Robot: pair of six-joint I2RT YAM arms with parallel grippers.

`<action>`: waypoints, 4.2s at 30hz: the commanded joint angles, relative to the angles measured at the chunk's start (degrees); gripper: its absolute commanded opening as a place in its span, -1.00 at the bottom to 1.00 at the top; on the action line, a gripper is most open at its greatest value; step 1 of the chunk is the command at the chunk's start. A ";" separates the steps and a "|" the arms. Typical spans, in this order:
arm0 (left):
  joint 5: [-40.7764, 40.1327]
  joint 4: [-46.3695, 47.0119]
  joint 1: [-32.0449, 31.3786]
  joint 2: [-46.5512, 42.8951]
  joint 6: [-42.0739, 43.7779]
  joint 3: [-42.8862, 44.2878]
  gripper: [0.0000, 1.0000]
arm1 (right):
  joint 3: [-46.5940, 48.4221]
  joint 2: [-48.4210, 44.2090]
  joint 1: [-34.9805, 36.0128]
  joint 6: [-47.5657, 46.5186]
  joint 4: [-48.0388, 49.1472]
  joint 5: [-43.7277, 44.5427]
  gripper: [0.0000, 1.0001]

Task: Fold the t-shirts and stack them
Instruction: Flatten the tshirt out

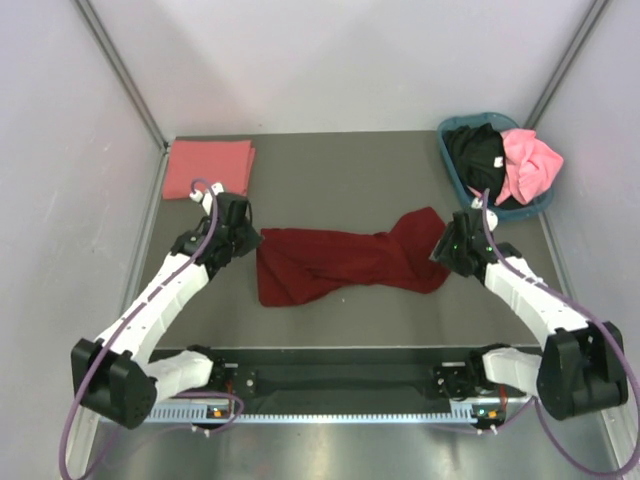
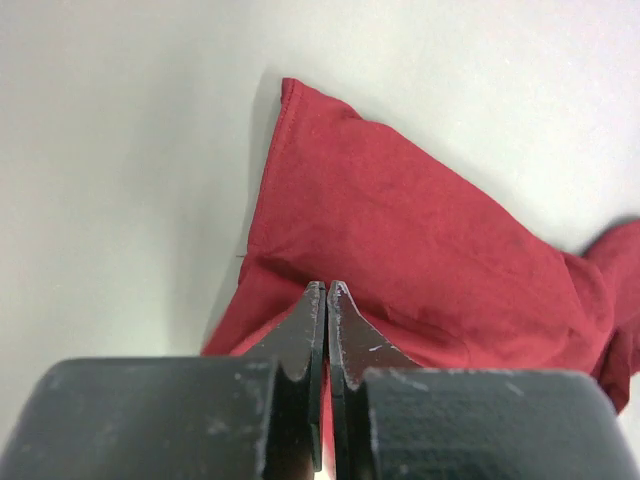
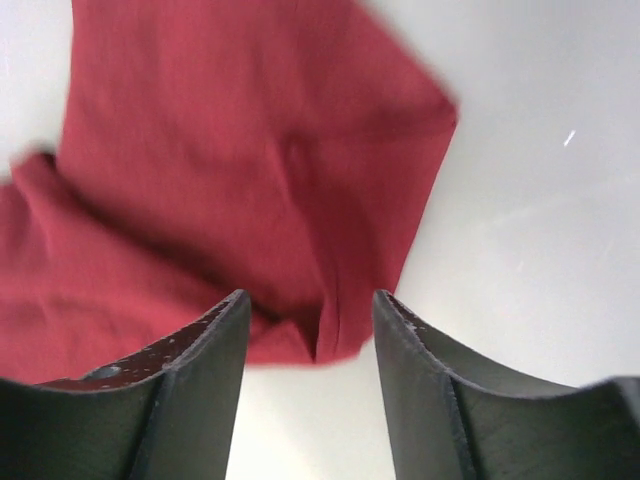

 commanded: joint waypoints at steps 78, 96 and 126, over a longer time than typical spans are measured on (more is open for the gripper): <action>-7.24 -20.98 2.93 -2.14 5.72 60.38 -1.00 | 57.85 -11.36 4.45 -11.66 -17.88 22.61 -1.00; 0.17 -27.15 2.93 -10.49 5.45 49.89 -1.00 | 43.48 -16.15 4.37 -8.49 -24.49 16.63 -1.00; 13.16 4.67 12.33 -1.97 4.83 -1.21 -1.00 | 7.05 8.48 11.22 1.71 -2.78 2.04 -0.44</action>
